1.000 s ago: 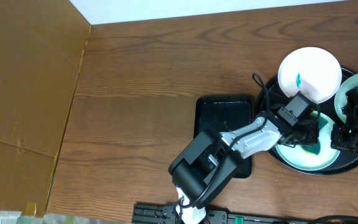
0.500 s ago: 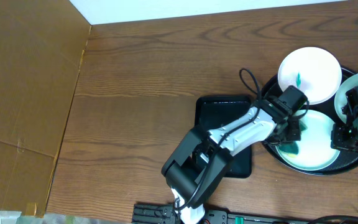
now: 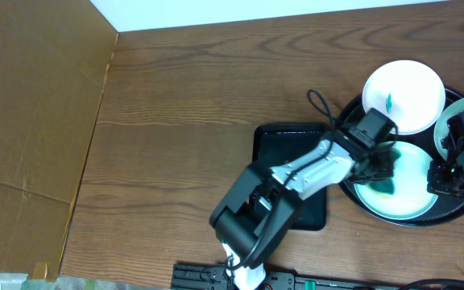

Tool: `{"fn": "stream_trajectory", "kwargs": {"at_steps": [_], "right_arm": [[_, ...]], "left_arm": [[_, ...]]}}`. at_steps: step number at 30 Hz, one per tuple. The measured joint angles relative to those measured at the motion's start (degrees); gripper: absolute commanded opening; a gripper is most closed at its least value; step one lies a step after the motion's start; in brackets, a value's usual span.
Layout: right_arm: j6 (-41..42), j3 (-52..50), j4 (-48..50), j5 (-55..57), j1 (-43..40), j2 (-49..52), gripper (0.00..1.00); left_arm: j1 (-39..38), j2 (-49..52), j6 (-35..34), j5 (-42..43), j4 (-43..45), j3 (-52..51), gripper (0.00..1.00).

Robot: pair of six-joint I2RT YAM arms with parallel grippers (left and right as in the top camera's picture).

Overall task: Clean dirty plates on tray and stack at the side
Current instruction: 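Scrub the front green plate with the sponge in the left gripper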

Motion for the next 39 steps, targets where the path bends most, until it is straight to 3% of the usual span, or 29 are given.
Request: {"fn": "stream_trajectory", "kwargs": {"at_steps": [7,13,26,33,39], "right_arm": [[-0.02,0.00,0.09,0.31,0.00,0.00,0.01],[-0.02,0.02,0.07,0.63,-0.02,0.00,0.01],[0.00,0.02,-0.20,-0.17,0.00,0.00,0.01],[0.02,0.02,-0.26,-0.33,0.00,0.02,0.01],[0.02,0.02,-0.26,-0.63,0.00,0.04,0.01]], "left_arm": [[-6.91,2.62,-1.92,5.90,9.51,-0.04,0.07],[-6.56,3.21,-3.08,8.41,9.46,-0.04,0.07],[-3.80,1.77,-4.83,-3.91,-9.77,4.04,0.07],[-3.56,1.79,-4.81,-15.19,-19.78,7.48,0.07],[-3.32,2.21,-4.76,-20.92,-25.09,9.64,0.07]]}}
